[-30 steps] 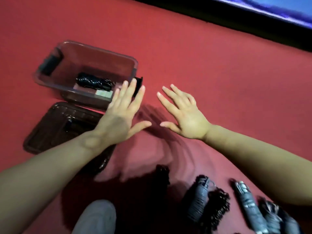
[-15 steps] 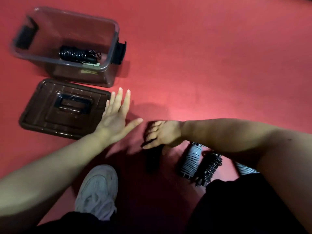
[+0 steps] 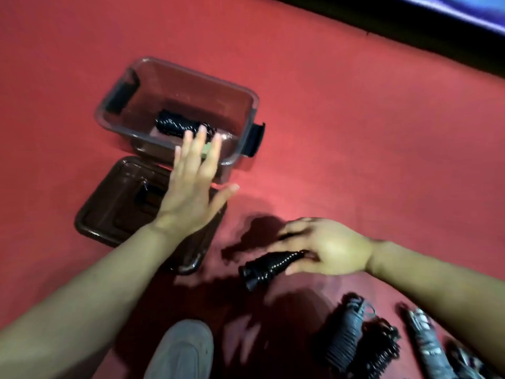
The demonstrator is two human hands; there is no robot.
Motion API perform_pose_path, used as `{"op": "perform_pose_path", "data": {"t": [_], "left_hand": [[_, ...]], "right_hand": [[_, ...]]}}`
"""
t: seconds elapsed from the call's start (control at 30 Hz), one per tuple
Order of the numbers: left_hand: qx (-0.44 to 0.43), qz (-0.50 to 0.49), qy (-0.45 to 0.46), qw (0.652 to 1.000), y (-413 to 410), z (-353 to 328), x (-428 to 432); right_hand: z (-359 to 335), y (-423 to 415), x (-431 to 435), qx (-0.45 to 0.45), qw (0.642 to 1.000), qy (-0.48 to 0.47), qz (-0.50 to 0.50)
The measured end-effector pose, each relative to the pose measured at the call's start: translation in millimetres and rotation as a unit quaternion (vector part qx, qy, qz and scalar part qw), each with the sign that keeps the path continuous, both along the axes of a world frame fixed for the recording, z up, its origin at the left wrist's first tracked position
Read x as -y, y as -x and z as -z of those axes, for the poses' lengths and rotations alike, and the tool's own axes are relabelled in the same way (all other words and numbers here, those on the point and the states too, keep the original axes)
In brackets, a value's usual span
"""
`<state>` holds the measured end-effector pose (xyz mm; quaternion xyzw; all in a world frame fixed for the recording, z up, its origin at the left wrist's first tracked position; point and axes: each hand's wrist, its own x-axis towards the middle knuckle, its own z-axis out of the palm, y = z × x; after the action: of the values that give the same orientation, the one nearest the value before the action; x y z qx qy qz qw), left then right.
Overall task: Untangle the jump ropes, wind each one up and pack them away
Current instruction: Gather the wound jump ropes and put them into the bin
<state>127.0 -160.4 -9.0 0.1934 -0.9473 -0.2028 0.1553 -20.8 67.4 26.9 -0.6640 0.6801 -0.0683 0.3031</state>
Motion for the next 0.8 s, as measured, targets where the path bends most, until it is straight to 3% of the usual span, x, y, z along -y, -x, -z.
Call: {"op": "perform_pose_path", "data": {"t": [0.13, 0.23, 0.37, 0.5, 0.8], "left_hand": [[-0.007, -0.196, -0.012, 0.981, -2, -17, 79], [0.046, -0.272, -0.004, 0.961, -3, -20, 130], [0.107, -0.292, -0.013, 0.950, 0, -18, 170], [0.148, -0.255, -0.001, 0.956, 1, -3, 179], [0.093, -0.232, -0.029, 0.968, -3, 9, 185]], "right_hand": [[-53, 15, 62, 0.038, 0.981, 0.148, 0.121], [-67, 17, 130, 0.003, 0.967, 0.177, 0.182], [-52, 10, 232, -0.086, 0.969, 0.095, 0.211], [-17, 4, 297, -0.108, 0.969, -0.012, 0.221], [51, -14, 347, -0.169, 0.963, -0.096, 0.186]]}}
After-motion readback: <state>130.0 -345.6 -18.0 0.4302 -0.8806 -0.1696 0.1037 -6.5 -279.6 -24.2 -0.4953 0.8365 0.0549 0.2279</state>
